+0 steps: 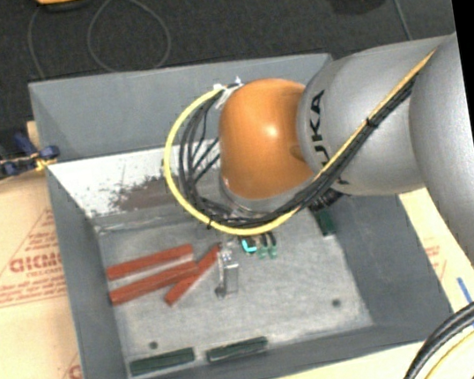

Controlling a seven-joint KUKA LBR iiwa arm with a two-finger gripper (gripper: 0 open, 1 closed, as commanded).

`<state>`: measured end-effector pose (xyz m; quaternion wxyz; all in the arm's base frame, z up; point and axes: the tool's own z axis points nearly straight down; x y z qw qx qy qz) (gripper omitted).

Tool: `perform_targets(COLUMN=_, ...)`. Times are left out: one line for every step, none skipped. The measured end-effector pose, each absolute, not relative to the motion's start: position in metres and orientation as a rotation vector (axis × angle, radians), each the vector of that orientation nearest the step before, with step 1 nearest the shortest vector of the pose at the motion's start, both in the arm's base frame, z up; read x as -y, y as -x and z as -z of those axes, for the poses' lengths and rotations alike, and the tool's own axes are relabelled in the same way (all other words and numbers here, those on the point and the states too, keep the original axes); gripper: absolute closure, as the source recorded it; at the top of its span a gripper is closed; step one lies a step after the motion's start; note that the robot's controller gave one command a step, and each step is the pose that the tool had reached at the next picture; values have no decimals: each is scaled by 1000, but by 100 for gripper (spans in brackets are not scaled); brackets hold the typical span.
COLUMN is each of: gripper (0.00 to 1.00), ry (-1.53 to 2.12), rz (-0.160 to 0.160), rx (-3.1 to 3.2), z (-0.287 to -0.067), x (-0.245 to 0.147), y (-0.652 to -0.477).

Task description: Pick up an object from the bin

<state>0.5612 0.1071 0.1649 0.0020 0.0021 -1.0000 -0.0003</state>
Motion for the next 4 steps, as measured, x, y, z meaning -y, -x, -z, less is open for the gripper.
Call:
perform_targets(gripper=0, ry=247, rz=3, rx=3137, z=-69, x=-127, y=-578)
perform_targets(gripper=100, ry=254, rz=8, rx=3149, z=-77, x=-127, y=-582)
perform_targets(gripper=100, ry=82, rz=0, rx=3154, z=-218, x=-85, y=-594)
perform_targets(gripper=0, ry=81, rz=0, rx=3145, z=-212, x=-87, y=-591)
